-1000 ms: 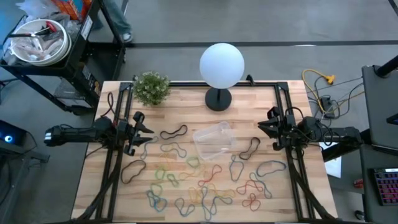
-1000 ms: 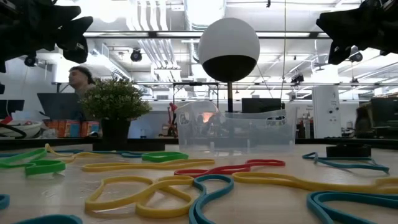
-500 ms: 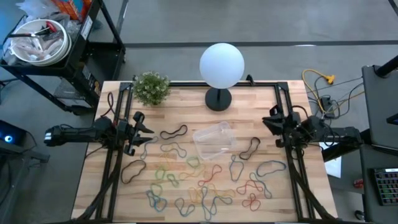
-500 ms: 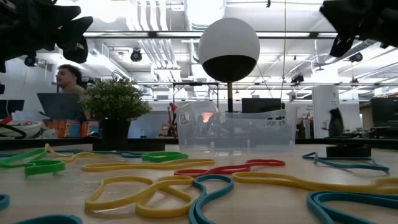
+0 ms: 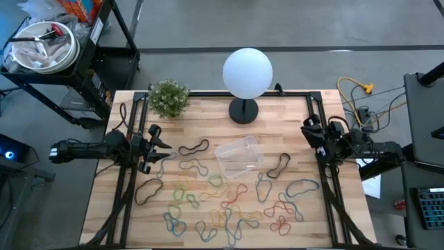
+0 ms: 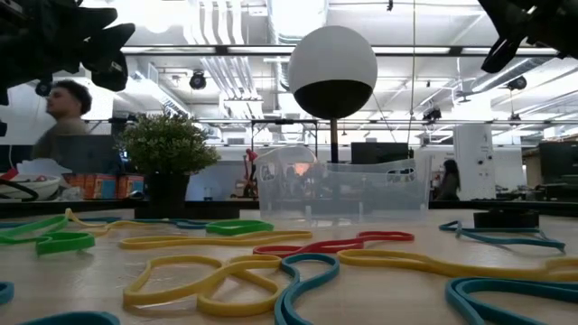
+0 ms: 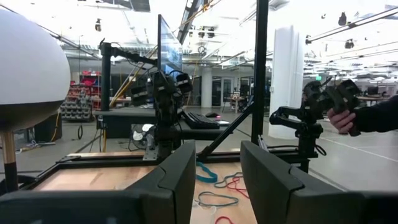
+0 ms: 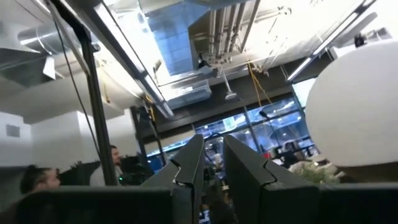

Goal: Pick and place rubber bands into bin
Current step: Put the black rubber band into the transparent bin

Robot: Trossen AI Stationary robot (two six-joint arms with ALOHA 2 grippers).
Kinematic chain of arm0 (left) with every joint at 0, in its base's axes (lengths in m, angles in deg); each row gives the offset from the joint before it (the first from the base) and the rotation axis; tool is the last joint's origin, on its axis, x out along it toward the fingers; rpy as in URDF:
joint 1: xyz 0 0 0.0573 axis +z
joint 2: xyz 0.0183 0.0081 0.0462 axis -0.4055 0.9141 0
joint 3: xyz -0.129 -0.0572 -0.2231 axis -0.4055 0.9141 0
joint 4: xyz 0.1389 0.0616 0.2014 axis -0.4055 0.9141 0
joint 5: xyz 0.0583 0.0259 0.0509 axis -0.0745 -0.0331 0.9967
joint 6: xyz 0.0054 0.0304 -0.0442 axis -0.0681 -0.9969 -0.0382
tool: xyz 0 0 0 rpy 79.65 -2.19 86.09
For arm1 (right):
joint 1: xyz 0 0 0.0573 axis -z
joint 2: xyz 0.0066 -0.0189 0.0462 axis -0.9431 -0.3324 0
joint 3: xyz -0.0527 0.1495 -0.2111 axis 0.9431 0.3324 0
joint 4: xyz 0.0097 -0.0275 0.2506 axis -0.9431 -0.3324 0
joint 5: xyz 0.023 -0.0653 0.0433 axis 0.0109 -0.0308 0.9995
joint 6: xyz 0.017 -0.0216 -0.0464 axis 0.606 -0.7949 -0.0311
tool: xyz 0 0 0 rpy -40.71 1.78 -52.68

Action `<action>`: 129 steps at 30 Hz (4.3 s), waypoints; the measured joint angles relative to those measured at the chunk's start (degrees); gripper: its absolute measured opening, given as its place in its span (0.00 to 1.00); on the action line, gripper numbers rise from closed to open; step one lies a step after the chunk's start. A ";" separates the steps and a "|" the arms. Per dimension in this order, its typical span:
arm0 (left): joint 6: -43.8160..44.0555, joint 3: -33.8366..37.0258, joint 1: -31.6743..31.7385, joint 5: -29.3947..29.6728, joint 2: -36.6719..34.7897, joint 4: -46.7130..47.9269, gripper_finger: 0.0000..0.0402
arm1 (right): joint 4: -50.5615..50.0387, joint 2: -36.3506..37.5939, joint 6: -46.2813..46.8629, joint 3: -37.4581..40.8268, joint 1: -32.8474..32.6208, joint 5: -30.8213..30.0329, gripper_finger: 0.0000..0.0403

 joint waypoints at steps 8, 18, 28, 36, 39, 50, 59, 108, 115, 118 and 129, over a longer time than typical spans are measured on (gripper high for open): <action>26.18 0.00 0.00 0.79 0.00 -4.17 0.28 | 0.79 -0.03 4.25 0.00 0.00 -0.03 0.14; 28.52 0.02 0.00 8.07 0.00 -17.49 0.28 | 1.17 -0.26 10.41 0.00 0.00 0.07 0.14; 28.55 0.02 0.00 9.39 0.95 -19.54 0.28 | 0.91 -1.66 18.92 0.02 0.00 1.82 0.14; 36.12 0.02 0.00 10.20 2.65 -19.68 0.28 | 2.46 -6.57 21.90 -0.01 -0.02 2.40 0.14; 35.59 0.02 0.00 10.37 3.39 -19.62 0.28 | 2.56 -9.90 21.80 -1.87 -0.02 2.42 0.14; 35.27 -3.28 0.00 8.61 14.13 -19.40 0.28 | -7.30 -30.26 5.68 -22.85 -0.03 15.56 0.14; 25.48 -15.81 -0.02 4.25 28.99 -3.59 0.28 | -49.38 -39.12 -1.65 -45.68 -0.02 15.47 0.14; 20.41 -41.05 -7.78 26.32 75.29 50.92 0.28 | -70.74 -39.30 -4.33 -52.89 -0.02 7.72 0.14; 17.87 -39.61 -7.39 32.82 71.71 51.05 0.28 | -70.72 -39.44 -4.27 -52.74 -0.02 7.72 0.14; 17.55 -38.36 -7.01 32.83 71.68 50.63 0.28 | -70.70 -39.48 -4.50 -52.56 -0.02 7.70 0.14; 17.78 -35.95 -6.29 31.94 71.88 47.53 0.28 | -70.71 -39.95 -6.21 -52.46 -0.02 7.72 0.14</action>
